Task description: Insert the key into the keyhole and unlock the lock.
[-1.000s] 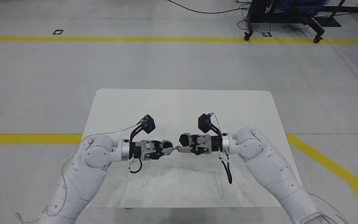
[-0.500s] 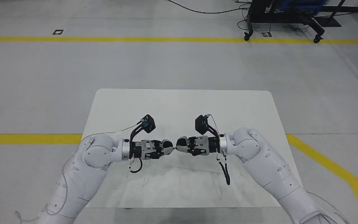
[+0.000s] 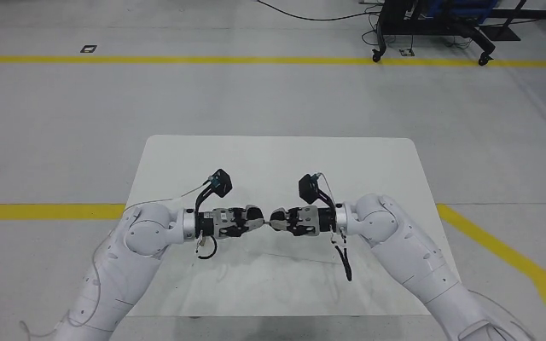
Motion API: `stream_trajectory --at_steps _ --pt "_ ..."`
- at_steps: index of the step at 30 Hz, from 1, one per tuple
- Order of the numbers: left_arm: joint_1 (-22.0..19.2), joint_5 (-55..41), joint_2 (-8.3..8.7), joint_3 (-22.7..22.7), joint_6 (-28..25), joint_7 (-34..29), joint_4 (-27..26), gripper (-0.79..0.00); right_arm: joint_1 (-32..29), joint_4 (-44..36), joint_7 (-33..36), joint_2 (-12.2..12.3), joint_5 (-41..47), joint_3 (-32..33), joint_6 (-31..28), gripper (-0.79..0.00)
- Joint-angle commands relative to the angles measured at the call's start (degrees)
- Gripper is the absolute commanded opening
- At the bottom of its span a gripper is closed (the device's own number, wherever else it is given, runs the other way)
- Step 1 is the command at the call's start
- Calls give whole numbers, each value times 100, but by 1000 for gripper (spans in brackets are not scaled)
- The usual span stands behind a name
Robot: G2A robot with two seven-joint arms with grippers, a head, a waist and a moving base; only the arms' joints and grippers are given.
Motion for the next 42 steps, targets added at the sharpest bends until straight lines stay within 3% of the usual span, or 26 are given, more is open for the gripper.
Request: stream_trajectory --at_steps 1,12,24,26,29,33,35,38,42 --pt "0 -1 0 2 1 -9 0 0 -17 -4 -29 20 19 32 -45 -785" --pt "0 -1 0 2 1 -9 0 0 -123 137 -432 150 -67 469 -52 -785" --pt "10 131 2 -6 73 46 -82 0 -123 137 -432 150 -67 469 -52 -785" --pt "34 600 36 -137 258 87 -355 0 -123 137 -432 150 -67 469 -52 -785" --pt "400 1320 169 -821 723 225 -1102 0 -123 137 -432 150 -67 469 -52 -785" --pt "1441 2271 402 -2189 1609 -395 -2493 0 -123 137 -432 150 -67 469 -52 -785" --pt "1836 2716 455 -2532 2002 -801 -2978 0 -123 137 -432 150 -67 469 -52 -785" --pt "2293 3396 494 -2709 2722 -1374 -3438 0 -123 137 -432 150 -67 469 -52 -785" --pt "2473 3885 489 -2327 3245 -1738 -3562 0 -123 137 -432 150 -67 469 -52 -785"
